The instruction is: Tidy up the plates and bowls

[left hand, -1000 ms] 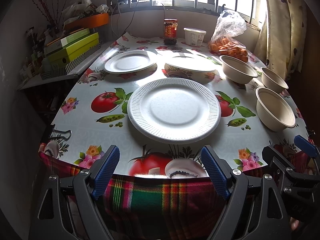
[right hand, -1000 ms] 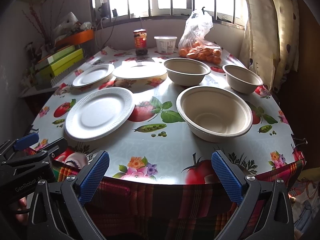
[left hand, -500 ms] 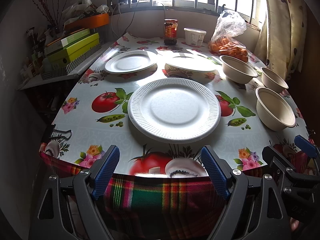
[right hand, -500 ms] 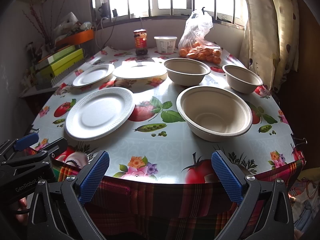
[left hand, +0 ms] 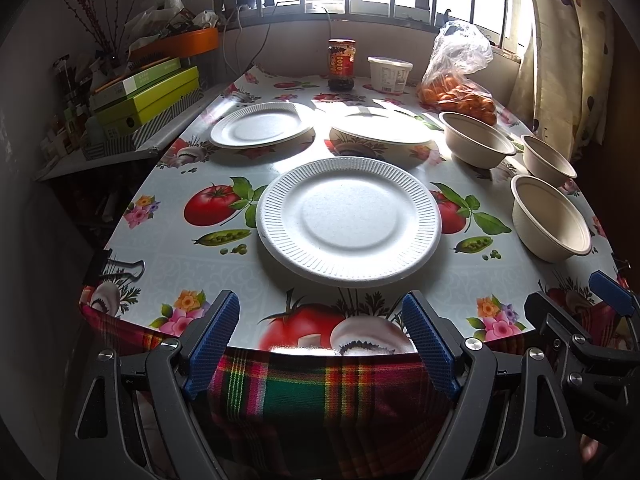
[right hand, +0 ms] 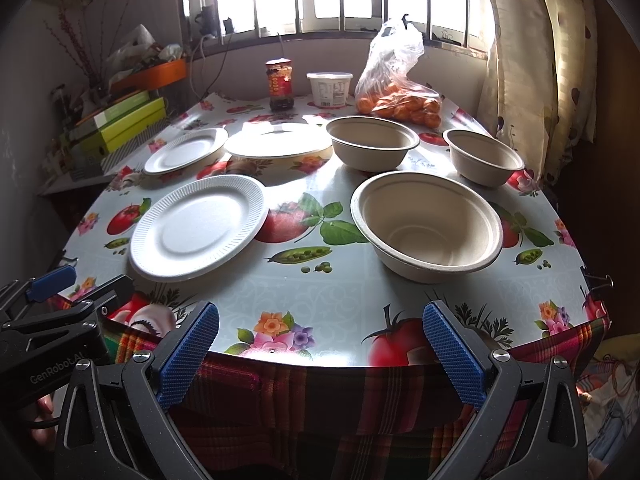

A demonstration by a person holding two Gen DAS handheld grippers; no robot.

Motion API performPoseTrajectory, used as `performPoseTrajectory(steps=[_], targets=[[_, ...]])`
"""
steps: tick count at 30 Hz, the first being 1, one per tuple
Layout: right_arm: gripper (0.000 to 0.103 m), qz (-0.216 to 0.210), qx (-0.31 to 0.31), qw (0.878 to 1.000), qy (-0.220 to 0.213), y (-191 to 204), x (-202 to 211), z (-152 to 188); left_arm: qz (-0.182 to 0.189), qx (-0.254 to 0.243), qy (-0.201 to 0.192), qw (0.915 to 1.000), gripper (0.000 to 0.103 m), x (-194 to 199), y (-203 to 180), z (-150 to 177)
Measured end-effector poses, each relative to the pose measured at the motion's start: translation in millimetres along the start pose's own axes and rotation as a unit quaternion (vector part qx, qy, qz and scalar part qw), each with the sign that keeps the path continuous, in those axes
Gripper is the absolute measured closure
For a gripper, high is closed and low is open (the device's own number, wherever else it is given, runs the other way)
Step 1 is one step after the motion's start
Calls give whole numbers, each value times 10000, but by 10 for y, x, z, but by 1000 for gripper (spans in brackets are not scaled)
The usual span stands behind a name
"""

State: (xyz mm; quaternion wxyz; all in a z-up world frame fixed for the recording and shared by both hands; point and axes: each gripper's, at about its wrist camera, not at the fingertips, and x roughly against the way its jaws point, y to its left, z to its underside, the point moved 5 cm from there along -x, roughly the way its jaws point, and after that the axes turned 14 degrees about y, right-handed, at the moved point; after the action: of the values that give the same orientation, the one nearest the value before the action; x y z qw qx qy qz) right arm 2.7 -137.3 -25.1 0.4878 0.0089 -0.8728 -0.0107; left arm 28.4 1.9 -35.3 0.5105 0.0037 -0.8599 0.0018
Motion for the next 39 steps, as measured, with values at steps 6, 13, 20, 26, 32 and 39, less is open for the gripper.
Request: performPoseTrajectory(steps=[6, 13, 20, 26, 32, 39], targets=[[0, -1, 3, 10000, 6, 1, -2, -3, 2, -2, -1, 10000, 19, -1, 0, 3], [0, 0, 4, 10000, 6, 4, -5, -13, 3, 4, -6, 10000, 19, 3, 4, 5], [0, 44, 25, 10000, -1, -1, -20, -40, 37, 61, 39, 10000, 19, -22, 66, -72], [0, -20, 205, 9998, -27, 55, -23, -198, 119, 144, 103, 9998, 19, -74, 172, -198], [0, -194, 487, 9986, -78, 243, -21, -608, 304, 291, 136, 9990, 19, -109, 397, -413], [0, -464, 838, 9954, -84, 487, -74, -1095, 196, 633, 188, 9976, 19, -179, 787, -737]])
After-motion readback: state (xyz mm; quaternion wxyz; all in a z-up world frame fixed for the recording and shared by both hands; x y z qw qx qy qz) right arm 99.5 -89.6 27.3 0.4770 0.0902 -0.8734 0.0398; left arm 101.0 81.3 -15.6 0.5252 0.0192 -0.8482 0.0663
